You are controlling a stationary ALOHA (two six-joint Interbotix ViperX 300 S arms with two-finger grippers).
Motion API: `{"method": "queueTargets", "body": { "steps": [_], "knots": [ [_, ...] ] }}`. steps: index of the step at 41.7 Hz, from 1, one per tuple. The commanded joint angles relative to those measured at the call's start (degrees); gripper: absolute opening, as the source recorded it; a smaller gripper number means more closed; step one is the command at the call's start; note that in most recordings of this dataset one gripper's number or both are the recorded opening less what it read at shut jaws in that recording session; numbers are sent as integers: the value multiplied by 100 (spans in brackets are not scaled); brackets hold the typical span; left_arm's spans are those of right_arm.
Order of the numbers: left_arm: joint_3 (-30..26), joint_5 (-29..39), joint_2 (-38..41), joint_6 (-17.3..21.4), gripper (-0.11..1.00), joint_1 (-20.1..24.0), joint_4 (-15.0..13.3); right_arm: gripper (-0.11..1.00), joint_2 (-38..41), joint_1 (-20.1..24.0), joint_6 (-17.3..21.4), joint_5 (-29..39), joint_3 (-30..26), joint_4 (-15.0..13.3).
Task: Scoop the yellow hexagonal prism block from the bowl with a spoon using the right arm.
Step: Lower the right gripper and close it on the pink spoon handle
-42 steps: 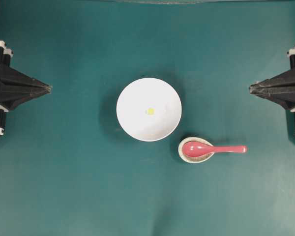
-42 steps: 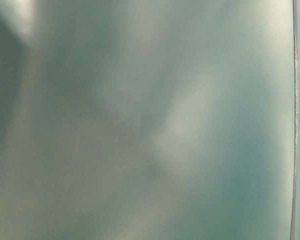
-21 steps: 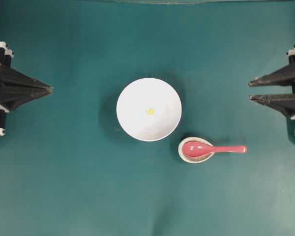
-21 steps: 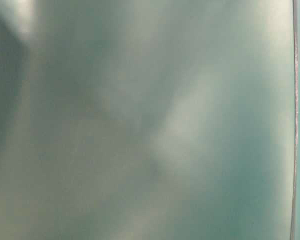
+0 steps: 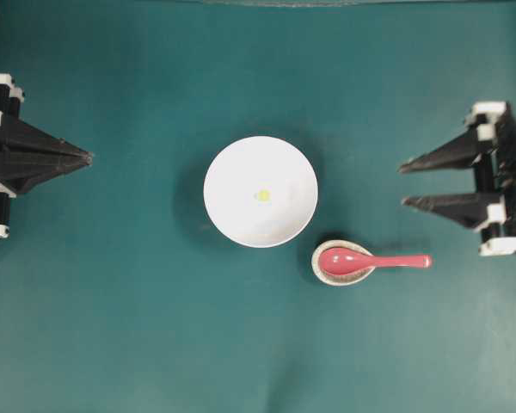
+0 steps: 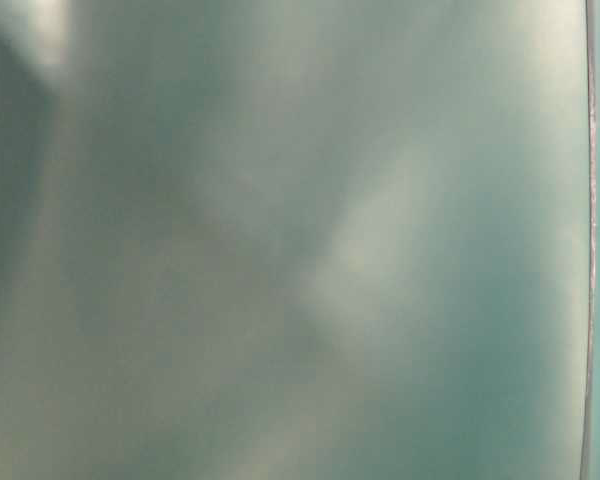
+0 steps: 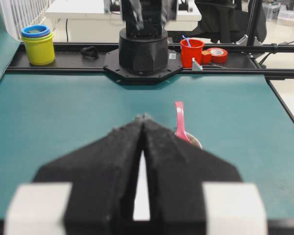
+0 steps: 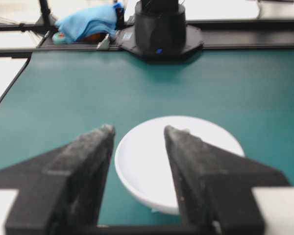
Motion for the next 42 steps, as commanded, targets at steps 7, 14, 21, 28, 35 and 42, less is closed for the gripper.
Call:
{"method": "queueTargets", "body": {
  "steps": [7, 14, 21, 28, 35, 42],
  "knots": [
    [-88, -53, 44, -9, 0, -9, 9, 52, 1020, 308, 9, -1125, 202, 378],
    [-97, -53, 44, -9, 0, -9, 0, 52, 1644, 712, 9, -1758, 325, 721],
    [-88, -18, 35, 0, 0, 0, 0, 52, 2241, 1195, 9, -2435, 448, 1248],
    [-88, -18, 44, 0, 0, 0, 9, 52, 2848, 1714, 0, -3015, 492, 1837],
    [-88, -18, 44, 18, 0, -9, 0, 52, 3542, 2197, 0, -3612, 475, 2355],
    [-88, -18, 35, 18, 0, 0, 9, 52, 4210, 2663, 9, -4122, 387, 2856]
  ]
}}
